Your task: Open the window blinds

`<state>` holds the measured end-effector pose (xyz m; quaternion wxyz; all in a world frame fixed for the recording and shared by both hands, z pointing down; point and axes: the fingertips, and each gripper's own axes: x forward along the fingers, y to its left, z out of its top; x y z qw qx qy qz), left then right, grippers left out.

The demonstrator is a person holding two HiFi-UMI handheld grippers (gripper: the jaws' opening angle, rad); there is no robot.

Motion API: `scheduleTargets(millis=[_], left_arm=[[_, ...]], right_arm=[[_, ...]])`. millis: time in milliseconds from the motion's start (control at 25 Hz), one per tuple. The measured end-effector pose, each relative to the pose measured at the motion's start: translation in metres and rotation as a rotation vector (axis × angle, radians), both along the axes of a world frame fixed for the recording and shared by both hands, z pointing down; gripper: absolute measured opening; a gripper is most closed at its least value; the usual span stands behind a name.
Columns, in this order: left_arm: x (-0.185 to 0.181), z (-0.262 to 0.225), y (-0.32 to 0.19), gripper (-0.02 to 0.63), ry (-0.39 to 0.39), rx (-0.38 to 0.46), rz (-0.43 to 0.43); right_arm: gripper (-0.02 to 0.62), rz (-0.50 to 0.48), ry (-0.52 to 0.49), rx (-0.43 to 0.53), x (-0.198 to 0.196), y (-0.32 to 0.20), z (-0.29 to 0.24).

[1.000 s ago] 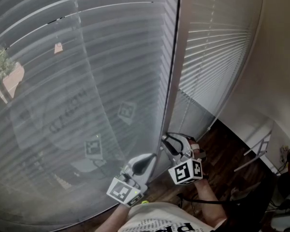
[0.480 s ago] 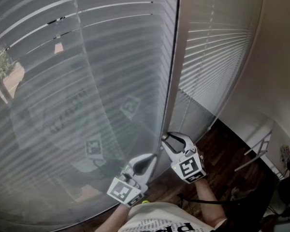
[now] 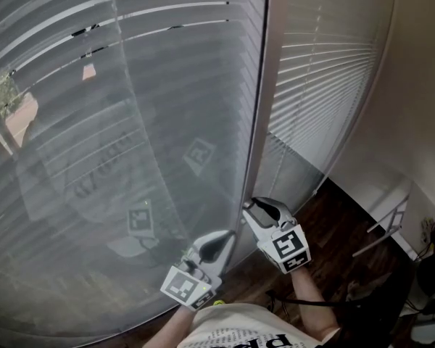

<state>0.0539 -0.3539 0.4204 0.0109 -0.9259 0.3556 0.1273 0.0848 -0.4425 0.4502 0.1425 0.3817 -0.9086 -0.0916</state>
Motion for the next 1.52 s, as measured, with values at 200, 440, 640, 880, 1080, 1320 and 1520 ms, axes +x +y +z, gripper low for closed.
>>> scheduleTargets(millis=[200, 440, 640, 880, 1080, 1320, 1520], left_arm=[[0.001, 0.002, 0.000, -0.008, -0.002, -0.019, -0.001], [0.004, 0.002, -0.001, -0.008, -0.011, -0.019, -0.005], [0.006, 0.002, 0.000, -0.008, -0.019, -0.017, 0.001], [0.004, 0.001, -0.001, -0.008, -0.014, -0.021, -0.011], [0.004, 0.000, -0.004, -0.008, -0.009, -0.025, -0.015], [0.008, 0.000, -0.008, -0.008, -0.002, -0.021, -0.002], [0.009, 0.002, -0.009, -0.008, -0.009, -0.023, 0.001]], right_arm=[[0.127, 0.011, -0.031, -0.028, 0.002, -0.001, 0.001], [0.129, 0.004, -0.091, -0.064, 0.003, -0.004, 0.001], [0.129, 0.014, -0.060, -0.027, 0.002, -0.003, 0.001], [0.129, -0.045, 0.066, 0.036, -0.001, 0.003, -0.001], [0.164, -0.098, 0.391, 0.236, -0.003, 0.014, 0.000], [0.167, -0.096, 0.736, 0.481, -0.008, 0.011, 0.008], [0.127, -0.088, 0.741, 0.519, -0.010, 0.008, 0.006]])
